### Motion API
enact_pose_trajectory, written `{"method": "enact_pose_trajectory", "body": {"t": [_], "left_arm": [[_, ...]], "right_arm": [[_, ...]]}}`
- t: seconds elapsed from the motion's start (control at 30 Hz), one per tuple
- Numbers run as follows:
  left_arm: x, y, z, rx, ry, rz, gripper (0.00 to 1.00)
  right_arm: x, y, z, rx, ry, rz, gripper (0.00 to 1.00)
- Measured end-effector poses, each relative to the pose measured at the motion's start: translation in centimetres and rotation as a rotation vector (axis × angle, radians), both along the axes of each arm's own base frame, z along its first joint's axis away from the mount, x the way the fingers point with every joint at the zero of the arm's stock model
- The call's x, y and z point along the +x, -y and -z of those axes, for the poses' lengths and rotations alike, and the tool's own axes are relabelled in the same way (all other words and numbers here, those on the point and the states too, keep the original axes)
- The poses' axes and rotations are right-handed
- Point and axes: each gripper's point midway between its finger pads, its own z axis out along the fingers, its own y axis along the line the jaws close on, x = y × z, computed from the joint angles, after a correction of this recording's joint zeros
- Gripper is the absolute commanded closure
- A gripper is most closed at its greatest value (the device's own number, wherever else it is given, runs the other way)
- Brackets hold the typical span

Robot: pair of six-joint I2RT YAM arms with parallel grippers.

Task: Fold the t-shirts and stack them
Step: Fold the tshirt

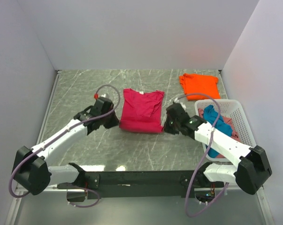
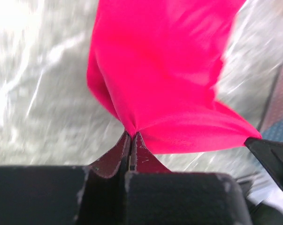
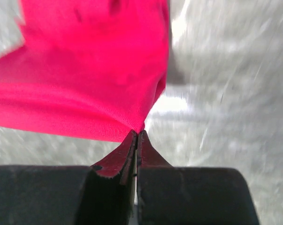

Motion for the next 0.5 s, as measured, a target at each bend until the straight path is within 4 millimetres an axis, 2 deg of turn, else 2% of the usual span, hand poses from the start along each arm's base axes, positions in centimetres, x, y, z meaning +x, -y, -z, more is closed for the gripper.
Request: {"method": "enact_pose_trajectory", "body": {"t": [0.13, 0.23, 0.33, 0.5], "left_arm": [[4.4, 0.3, -3.4, -0.013, 0.081, -0.049, 0.99], [7.6, 0.4, -5.1, -0.003, 0.119, -0.078, 0.99], [10.5, 0.6, -6.0, 0.006, 0.142, -0.099, 0.99], [14.4, 1.2, -6.2, 0.021, 0.141, -0.117, 0.99]], "right_arm": [[4.0, 1.0, -3.3, 0.008, 0.098, 0.054, 1.00], [6.4, 1.1, -5.3, 0.015, 0.154, 0.063, 1.00], [8.6, 1.2, -6.6, 0.016, 0.188, 0.070, 1.00], [12.4, 2.1, -7.3, 0.003, 0.203, 0.100, 1.00]]}}
